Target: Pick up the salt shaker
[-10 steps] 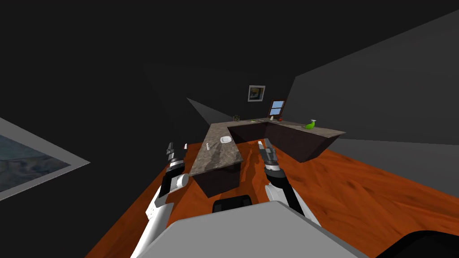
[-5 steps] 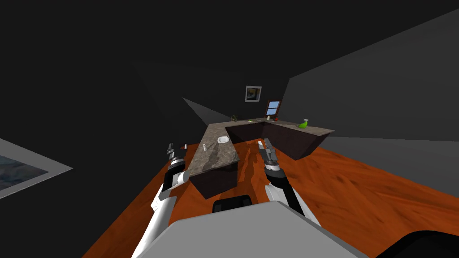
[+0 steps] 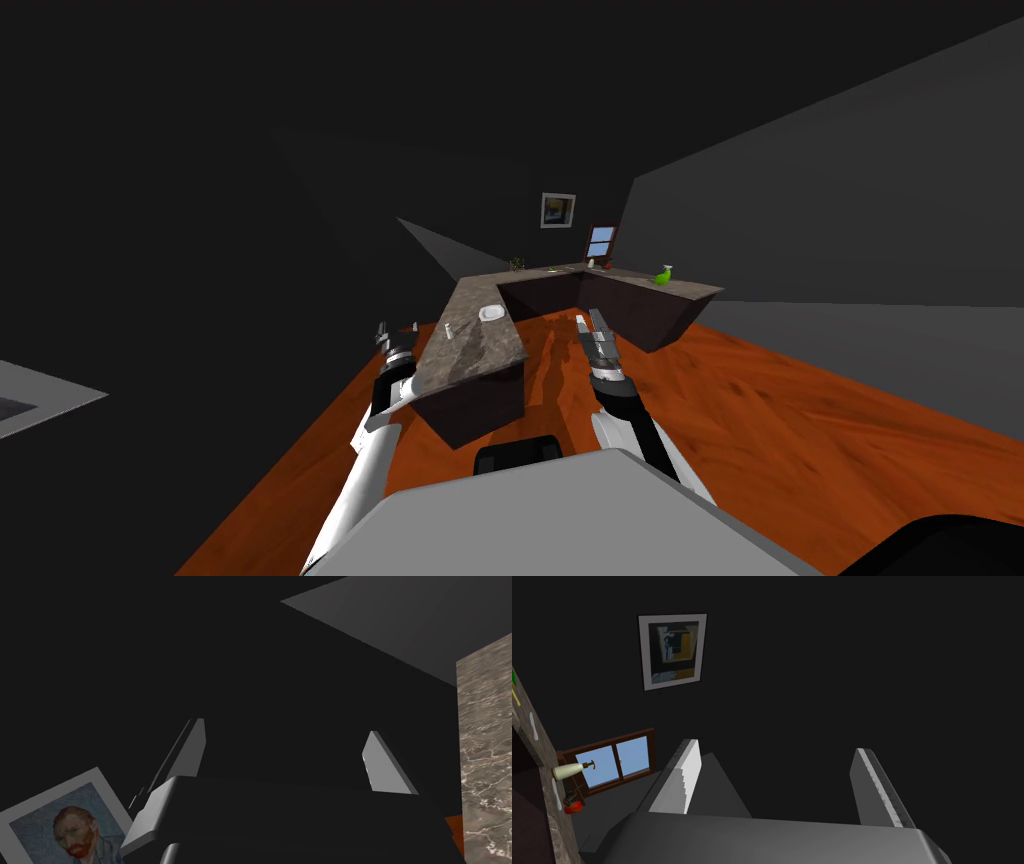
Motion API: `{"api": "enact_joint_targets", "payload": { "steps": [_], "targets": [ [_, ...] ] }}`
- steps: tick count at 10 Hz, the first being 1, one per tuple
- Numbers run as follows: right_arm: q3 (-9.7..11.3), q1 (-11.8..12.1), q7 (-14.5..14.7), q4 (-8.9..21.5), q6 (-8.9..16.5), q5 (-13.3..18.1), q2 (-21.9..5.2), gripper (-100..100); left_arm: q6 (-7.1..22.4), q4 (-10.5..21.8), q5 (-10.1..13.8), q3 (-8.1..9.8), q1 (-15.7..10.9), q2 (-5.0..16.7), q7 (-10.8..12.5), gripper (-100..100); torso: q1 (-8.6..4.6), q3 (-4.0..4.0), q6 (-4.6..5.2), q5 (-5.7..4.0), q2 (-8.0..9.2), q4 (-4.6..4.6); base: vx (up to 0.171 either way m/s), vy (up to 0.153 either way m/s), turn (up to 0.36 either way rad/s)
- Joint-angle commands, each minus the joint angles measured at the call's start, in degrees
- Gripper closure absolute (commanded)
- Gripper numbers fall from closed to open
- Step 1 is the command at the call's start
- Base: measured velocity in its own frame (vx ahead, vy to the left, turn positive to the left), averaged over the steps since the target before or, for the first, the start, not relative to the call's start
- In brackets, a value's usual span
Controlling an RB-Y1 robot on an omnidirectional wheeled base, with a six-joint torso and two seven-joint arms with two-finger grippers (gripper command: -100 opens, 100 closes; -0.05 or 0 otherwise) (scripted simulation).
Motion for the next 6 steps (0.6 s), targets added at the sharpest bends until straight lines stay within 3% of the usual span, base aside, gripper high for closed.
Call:
{"api": "enact_joint_targets", "payload": {
  "steps": [1, 3, 6],
  "targets": [
    [0.00, 0.00, 0.00, 0.00, 0.00, 0.00, 0.00, 0, 0.22, 1.64, 0.69, 0.50, -0.87, -0.22, 0.38, -100, 0.00, 0.00, 0.00, 0.00, 0.00, 0.00, 0.001, -0.040, -0.048],
    [0.00, 0.00, 0.00, 0.00, 0.00, 0.00, 0.00, 0, 0.50, 6.16, 3.64, 2.45, -4.77, -0.62, 1.74, -100, 0.00, 0.00, -0.01, 0.00, 0.00, 0.00, 0.003, -0.054, -0.108],
    [0.00, 0.00, 0.00, 0.00, 0.00, 0.00, 0.00, 0, 0.61, 10.47, 5.15, 3.39, -6.65, -0.84, 2.31, -100, -0.01, 0.00, -0.01, 0.00, 0.00, 0.00, 0.003, -0.042, -0.058]
  ]
}}
